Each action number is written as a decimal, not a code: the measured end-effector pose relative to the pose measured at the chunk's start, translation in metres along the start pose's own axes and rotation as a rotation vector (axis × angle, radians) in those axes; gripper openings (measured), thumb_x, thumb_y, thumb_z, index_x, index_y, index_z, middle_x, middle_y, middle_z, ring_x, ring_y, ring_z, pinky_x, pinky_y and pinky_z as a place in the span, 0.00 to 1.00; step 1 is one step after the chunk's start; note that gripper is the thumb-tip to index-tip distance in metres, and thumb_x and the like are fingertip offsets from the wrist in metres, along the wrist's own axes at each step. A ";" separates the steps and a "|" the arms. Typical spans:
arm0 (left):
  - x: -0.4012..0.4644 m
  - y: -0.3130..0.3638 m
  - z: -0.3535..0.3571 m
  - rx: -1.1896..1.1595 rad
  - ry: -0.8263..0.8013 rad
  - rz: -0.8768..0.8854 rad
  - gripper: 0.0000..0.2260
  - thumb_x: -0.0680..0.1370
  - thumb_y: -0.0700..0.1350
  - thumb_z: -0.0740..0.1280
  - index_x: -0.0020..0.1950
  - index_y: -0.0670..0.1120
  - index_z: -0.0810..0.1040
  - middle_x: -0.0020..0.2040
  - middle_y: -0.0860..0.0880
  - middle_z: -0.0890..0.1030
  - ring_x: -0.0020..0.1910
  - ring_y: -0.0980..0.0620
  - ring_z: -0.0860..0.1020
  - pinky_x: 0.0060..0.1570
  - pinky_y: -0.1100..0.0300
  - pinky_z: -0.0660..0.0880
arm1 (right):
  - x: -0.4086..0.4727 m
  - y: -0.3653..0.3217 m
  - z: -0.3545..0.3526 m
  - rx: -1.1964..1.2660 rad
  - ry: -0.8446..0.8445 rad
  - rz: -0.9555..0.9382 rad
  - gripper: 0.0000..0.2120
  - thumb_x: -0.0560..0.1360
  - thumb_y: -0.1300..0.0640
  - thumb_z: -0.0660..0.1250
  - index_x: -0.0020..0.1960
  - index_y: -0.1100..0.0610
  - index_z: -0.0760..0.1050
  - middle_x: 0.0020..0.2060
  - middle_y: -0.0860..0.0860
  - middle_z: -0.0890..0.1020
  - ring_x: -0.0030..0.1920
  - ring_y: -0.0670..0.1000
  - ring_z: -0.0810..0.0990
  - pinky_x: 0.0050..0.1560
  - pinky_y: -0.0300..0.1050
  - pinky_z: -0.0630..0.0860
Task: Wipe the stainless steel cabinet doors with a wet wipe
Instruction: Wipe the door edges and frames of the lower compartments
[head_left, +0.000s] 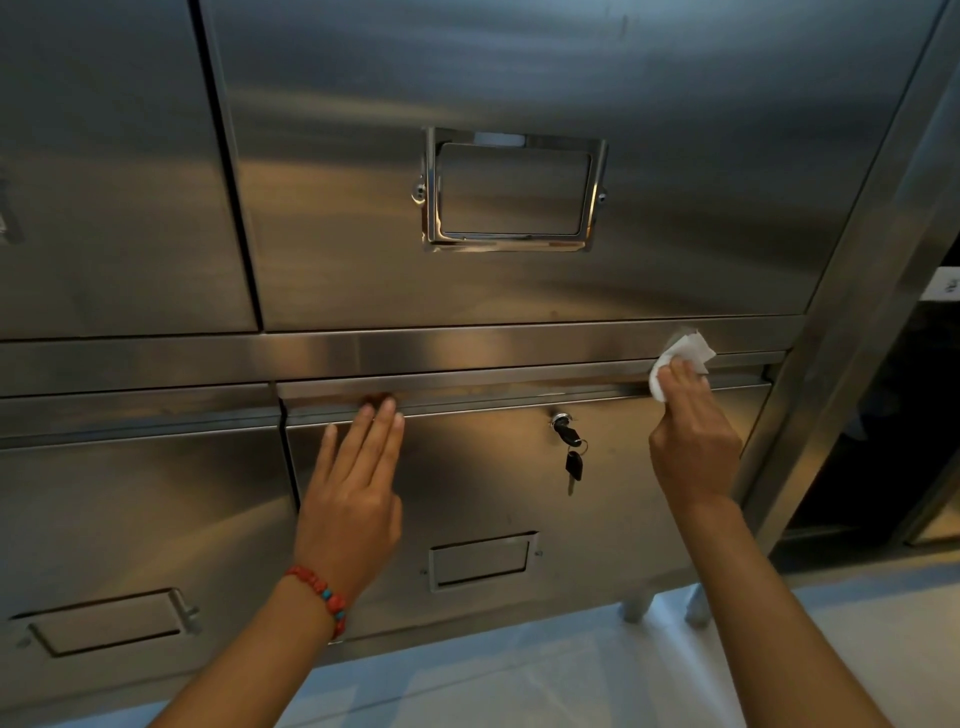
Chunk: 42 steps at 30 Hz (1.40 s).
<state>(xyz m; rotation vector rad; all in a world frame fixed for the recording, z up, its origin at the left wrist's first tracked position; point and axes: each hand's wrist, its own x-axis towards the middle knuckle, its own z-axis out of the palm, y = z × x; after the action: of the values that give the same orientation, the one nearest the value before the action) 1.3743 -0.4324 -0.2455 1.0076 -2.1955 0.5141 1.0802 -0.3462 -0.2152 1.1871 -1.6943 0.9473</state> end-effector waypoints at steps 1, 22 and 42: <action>0.000 0.000 0.000 0.000 -0.003 0.001 0.27 0.69 0.40 0.53 0.67 0.35 0.70 0.69 0.38 0.69 0.68 0.41 0.68 0.69 0.47 0.56 | 0.000 -0.002 0.001 0.003 0.011 0.012 0.19 0.64 0.78 0.71 0.55 0.72 0.77 0.53 0.68 0.79 0.53 0.66 0.79 0.49 0.62 0.78; 0.000 0.000 -0.003 -0.027 -0.034 -0.009 0.28 0.68 0.40 0.53 0.68 0.35 0.70 0.69 0.39 0.69 0.68 0.42 0.68 0.70 0.49 0.53 | -0.005 -0.015 0.004 0.080 0.029 -0.086 0.22 0.62 0.80 0.71 0.55 0.71 0.78 0.53 0.68 0.79 0.53 0.66 0.80 0.45 0.62 0.80; -0.001 0.000 0.001 -0.040 -0.005 -0.016 0.27 0.69 0.40 0.53 0.67 0.35 0.70 0.69 0.38 0.69 0.68 0.42 0.67 0.70 0.49 0.53 | -0.006 -0.007 0.007 0.109 0.049 -0.042 0.20 0.63 0.79 0.70 0.54 0.71 0.78 0.52 0.66 0.80 0.53 0.65 0.80 0.46 0.61 0.80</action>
<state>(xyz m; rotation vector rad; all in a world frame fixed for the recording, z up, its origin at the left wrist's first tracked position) 1.3744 -0.4322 -0.2466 1.0060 -2.1918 0.4594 1.0868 -0.3522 -0.2225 1.2554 -1.5906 1.0455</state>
